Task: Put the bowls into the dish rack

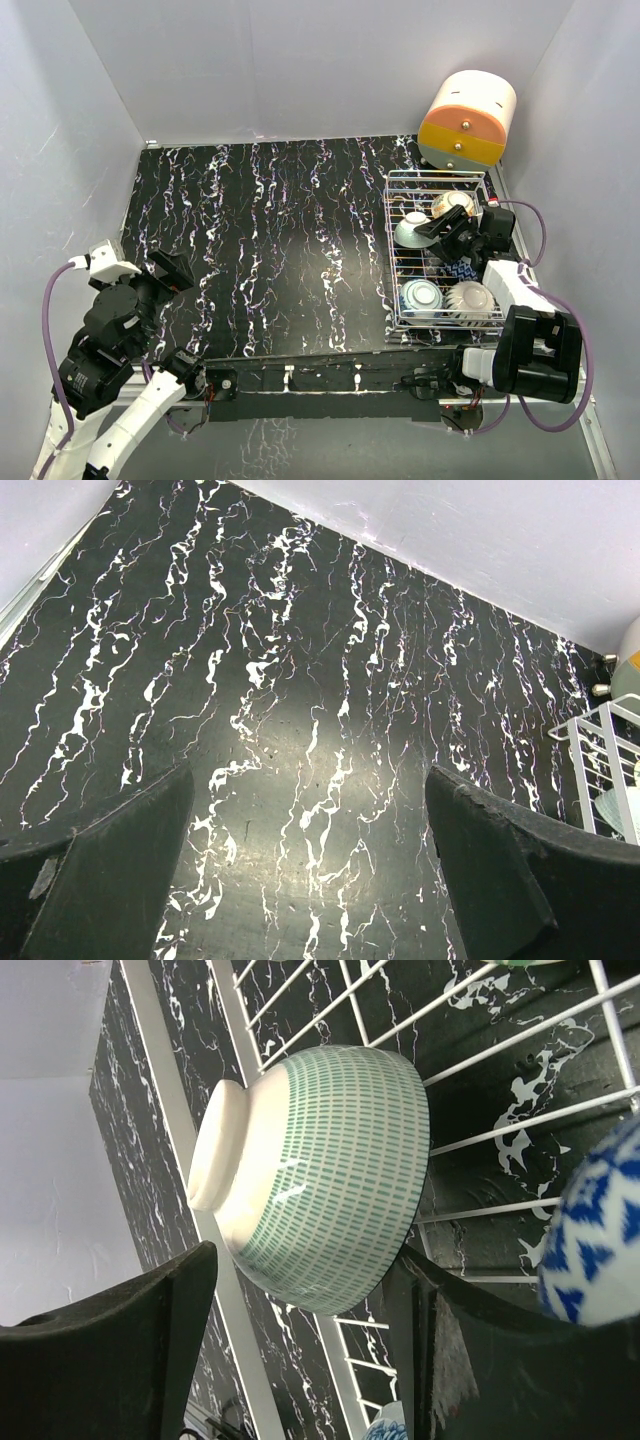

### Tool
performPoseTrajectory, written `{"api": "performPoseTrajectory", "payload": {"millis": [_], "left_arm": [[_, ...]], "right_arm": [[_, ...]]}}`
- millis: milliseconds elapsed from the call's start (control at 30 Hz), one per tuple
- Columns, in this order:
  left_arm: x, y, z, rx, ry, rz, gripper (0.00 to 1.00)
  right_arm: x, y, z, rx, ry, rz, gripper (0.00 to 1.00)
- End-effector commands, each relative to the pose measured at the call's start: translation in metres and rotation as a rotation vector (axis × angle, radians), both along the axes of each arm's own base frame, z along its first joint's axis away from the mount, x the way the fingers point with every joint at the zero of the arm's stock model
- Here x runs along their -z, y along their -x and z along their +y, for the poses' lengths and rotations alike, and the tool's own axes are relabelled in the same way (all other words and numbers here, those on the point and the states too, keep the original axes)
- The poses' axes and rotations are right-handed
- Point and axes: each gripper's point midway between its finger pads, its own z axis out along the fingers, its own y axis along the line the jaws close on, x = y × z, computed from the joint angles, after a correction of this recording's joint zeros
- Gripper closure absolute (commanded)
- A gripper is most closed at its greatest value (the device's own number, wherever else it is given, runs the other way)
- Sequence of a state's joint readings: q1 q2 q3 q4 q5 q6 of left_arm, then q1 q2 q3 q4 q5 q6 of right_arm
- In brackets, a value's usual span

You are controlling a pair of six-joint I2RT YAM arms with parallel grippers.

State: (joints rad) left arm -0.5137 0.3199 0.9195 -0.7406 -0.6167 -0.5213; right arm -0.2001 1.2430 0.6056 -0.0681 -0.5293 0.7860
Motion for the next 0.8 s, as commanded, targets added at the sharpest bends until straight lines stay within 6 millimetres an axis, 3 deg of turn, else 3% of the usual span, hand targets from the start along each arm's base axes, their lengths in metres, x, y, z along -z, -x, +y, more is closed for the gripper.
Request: {"api": "performPoseTrajectory", "payload": {"millis": [0, 167, 233, 267, 300, 767], "left_arm": [[-0.001, 0.0, 0.0, 0.002, -0.001, -0.009, 0.03], [-0.001, 0.001, 0.002, -0.005, -0.006, -0.01, 0.03], [-0.001, 0.0, 0.002, -0.006, -0.007, -0.009, 0.03], [-0.002, 0.0, 0.002, -0.005, -0.007, -0.01, 0.03], [-0.001, 0.0, 0.002, -0.005, -0.008, -0.009, 0.03], [-0.001, 0.0, 0.001, -0.004, -0.009, -0.01, 0.03]], "right_arm": [[-0.022, -0.012, -0.003, -0.019, 0.012, -0.072, 0.31], [-0.036, -0.015, -0.002, -0.023, 0.005, -0.098, 0.3], [-0.039, -0.015, -0.002, -0.028, 0.009, -0.093, 0.17], [-0.04, -0.015, -0.002, -0.031, 0.015, -0.09, 0.03], [-0.042, -0.015, -0.003, -0.035, 0.022, -0.089, 0.01], [-0.041, -0.011, -0.01, -0.044, 0.098, -0.058, 0.01]]}}
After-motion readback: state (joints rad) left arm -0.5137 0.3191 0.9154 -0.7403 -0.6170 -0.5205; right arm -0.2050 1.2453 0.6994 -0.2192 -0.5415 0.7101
